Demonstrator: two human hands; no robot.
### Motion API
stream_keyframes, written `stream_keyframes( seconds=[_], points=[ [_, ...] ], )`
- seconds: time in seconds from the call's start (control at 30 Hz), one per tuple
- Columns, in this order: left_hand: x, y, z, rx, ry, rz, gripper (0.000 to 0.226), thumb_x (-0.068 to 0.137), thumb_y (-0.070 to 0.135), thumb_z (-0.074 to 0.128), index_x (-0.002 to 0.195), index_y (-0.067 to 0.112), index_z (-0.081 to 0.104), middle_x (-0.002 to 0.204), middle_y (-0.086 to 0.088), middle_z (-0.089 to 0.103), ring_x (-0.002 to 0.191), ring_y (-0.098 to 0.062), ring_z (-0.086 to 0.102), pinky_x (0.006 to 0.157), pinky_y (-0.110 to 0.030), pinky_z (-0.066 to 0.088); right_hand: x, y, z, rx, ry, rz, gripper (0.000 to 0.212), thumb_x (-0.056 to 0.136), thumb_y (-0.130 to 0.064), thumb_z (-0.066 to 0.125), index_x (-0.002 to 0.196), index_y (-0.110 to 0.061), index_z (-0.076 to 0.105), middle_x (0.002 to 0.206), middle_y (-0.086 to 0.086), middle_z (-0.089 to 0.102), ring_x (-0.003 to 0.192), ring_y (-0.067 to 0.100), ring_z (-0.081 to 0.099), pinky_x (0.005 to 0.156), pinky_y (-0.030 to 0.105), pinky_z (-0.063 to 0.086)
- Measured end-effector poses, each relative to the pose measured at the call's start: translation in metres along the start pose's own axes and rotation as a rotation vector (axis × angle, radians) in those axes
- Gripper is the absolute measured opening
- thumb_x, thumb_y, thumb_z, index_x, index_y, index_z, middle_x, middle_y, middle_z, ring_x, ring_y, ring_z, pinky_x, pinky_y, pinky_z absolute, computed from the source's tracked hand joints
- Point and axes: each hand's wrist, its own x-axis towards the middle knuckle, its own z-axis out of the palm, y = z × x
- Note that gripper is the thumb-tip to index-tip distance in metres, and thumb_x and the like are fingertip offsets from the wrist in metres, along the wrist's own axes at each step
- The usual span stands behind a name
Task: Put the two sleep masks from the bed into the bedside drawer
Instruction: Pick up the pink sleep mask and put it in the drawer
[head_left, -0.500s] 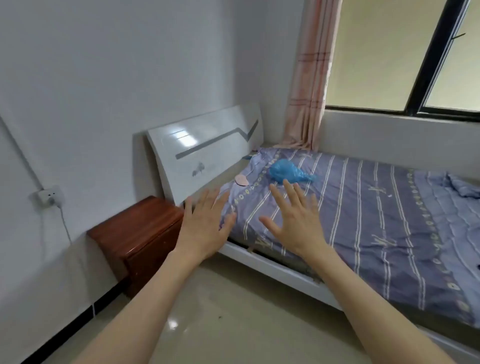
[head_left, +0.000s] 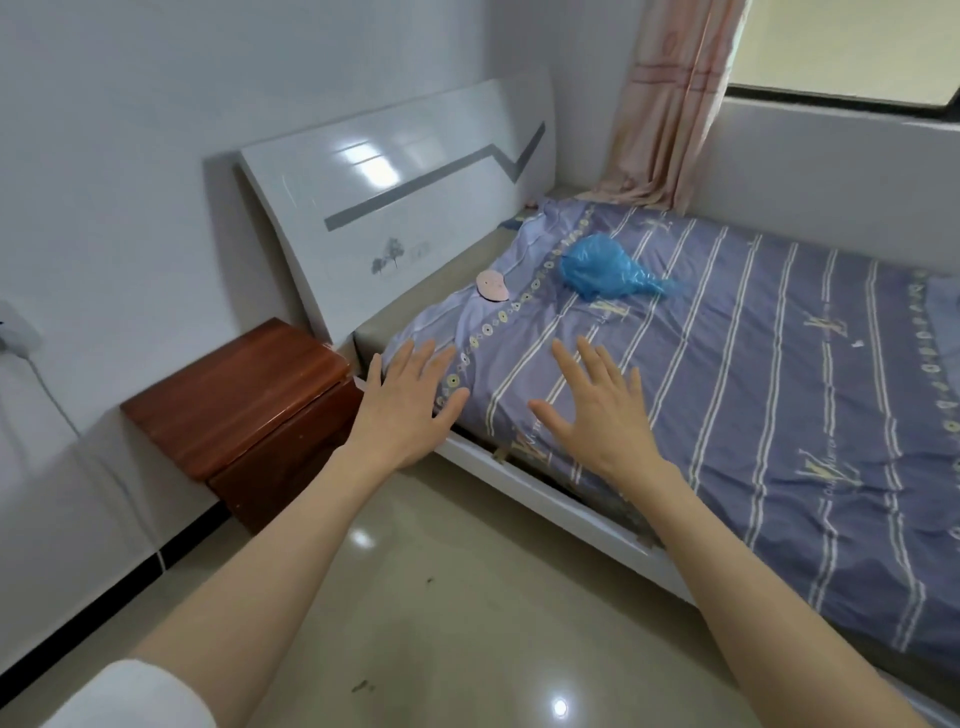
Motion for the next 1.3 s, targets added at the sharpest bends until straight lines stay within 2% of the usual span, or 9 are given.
stream_keyframes(
  seconds=[0.33,0.7,0.9,1.1,1.2,1.3],
  points=[
    [0.136,-0.053,0.046,-0.028,-0.077,-0.094,0.060,0.090,0.051,0.027,0.143,0.026,0.016,0.157,-0.007,0.016,0.145,-0.024,0.004,0.117,-0.052,0.005,0.162,0.036,0.059,0.013,-0.102,-0.037,0.070,0.087,-0.057,0.039,0.145,-0.030,0.009,0.157,0.007,0.013,0.145,0.027,0.007,0.114,0.054,0.006],
    [0.358,-0.156,0.108,-0.030,-0.142,-0.043,0.059,0.092,0.046,0.032,0.143,0.020,0.018,0.155,-0.011,0.020,0.144,-0.029,0.011,0.115,-0.054,0.013,0.381,0.054,0.141,-0.018,-0.171,0.012,0.071,0.087,-0.058,0.036,0.145,-0.029,0.010,0.158,0.005,0.010,0.145,0.026,0.004,0.115,0.055,0.005],
    [0.457,-0.189,0.143,-0.091,-0.187,-0.042,0.058,0.092,0.045,0.034,0.142,0.019,0.020,0.154,-0.011,0.023,0.143,-0.030,0.013,0.115,-0.055,0.015,0.480,0.081,0.180,-0.035,-0.224,0.043,0.071,0.087,-0.058,0.037,0.145,-0.029,0.010,0.158,0.004,0.011,0.145,0.025,0.003,0.115,0.054,0.004],
    [0.554,-0.210,0.216,-0.121,-0.267,-0.050,0.059,0.091,0.050,0.024,0.143,0.022,0.020,0.155,-0.005,0.021,0.144,-0.025,0.010,0.115,-0.051,0.012,0.575,0.133,0.252,-0.013,-0.285,0.075,0.069,0.087,-0.057,0.037,0.145,-0.029,0.013,0.157,0.002,0.015,0.145,0.024,0.006,0.115,0.052,0.005],
    [0.604,-0.223,0.272,-0.111,-0.303,-0.077,0.070,0.086,0.060,0.012,0.142,0.019,0.022,0.156,-0.007,0.019,0.144,-0.027,0.011,0.116,-0.054,0.013,0.624,0.166,0.308,0.017,-0.347,0.100,0.067,0.088,-0.055,0.039,0.145,-0.028,0.014,0.157,0.003,0.015,0.145,0.024,0.007,0.116,0.050,0.005],
    [0.643,-0.236,0.334,-0.147,-0.371,-0.142,0.060,0.092,0.048,0.027,0.144,0.019,0.017,0.157,-0.008,0.010,0.145,-0.027,0.004,0.117,-0.052,0.010,0.657,0.197,0.367,0.082,-0.416,0.146,0.065,0.090,-0.050,0.040,0.145,-0.024,0.017,0.156,0.005,0.019,0.145,0.023,0.011,0.117,0.046,0.007]
  ],
)
